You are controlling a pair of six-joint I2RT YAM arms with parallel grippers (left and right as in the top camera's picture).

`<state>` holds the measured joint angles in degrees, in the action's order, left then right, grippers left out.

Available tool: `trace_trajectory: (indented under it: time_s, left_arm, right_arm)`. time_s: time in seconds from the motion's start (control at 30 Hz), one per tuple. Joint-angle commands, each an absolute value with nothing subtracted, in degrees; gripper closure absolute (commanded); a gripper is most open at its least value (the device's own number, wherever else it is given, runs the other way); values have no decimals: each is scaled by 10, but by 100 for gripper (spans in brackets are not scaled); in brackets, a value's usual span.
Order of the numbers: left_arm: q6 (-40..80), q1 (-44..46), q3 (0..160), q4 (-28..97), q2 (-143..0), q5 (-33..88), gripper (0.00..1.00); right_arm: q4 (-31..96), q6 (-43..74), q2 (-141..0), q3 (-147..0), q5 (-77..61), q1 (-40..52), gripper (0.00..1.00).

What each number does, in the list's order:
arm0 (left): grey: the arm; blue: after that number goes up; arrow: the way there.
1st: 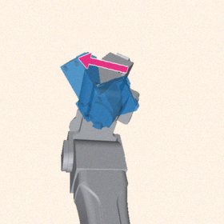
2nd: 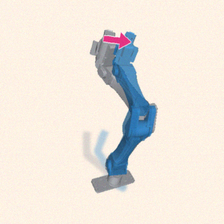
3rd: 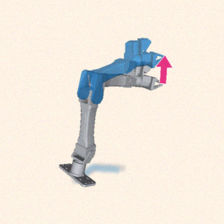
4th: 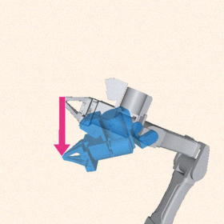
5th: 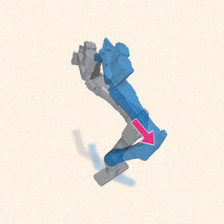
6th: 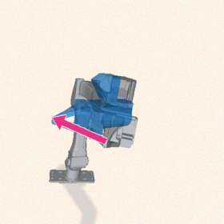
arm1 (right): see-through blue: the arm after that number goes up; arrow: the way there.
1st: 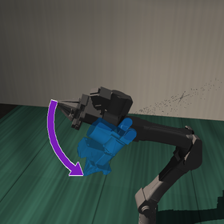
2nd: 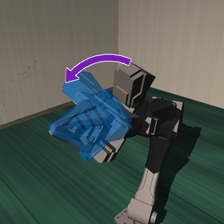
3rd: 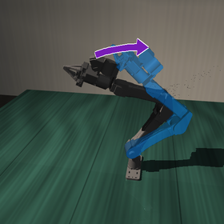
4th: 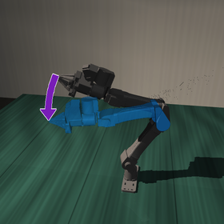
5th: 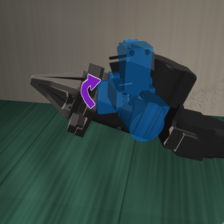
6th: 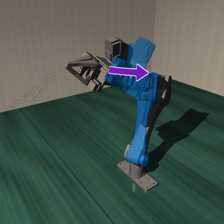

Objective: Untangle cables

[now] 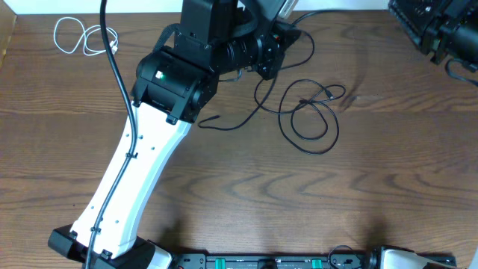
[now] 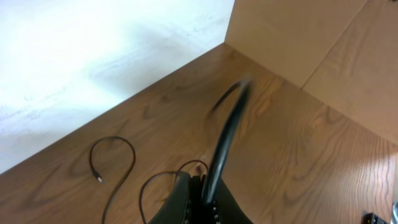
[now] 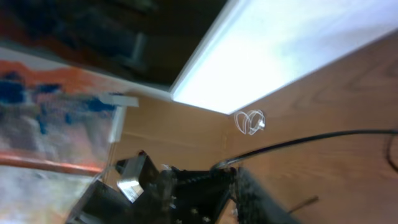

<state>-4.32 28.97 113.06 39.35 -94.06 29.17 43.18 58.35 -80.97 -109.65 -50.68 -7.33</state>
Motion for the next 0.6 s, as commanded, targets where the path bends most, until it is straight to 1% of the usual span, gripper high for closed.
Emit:
trace_trajectory:
  time_s: [0.0, 0.03, 0.1, 0.2, 0.23, 0.33, 0.37, 0.43, 0.57]
  left_arm:
    - [-42, 288, 1134, 397, -931, 288, 93]
    - [-42, 286, 1134, 398, -931, 288, 93]
    - [-42, 281, 1134, 400, -931, 270, 93]
    - [-38, 269, 1134, 405, -931, 222, 93]
    - [-24, 261, 1134, 407, -931, 203, 93]
    - [11, 229, 1134, 399, -930, 199, 92]
    - [24, 220, 1134, 394, -928, 201, 93]
    - [37, 206, 1134, 381, -924, 222, 93]
    - [38, 189, 1134, 328, -912, 326, 92]
  right_arm:
    - [451, 518, -805, -1098, -474, -76, 54]
    - [463, 507, -805, -1098, -466, -76, 50]
    - [480, 483, -805, -1098, -464, -76, 45]
    - [507, 453, -805, -1098, -464, -76, 39]
    - [517, 440, -805, -1098, -464, -76, 35]
    - [547, 389, -805, -1098, -464, -76, 27]
    - [554, 378, -805, -1098, -462, -76, 24]
    - [572, 369, -805, -1098, -445, -76, 23]
    - [609, 369, -805, -1098, -390, -75, 21]
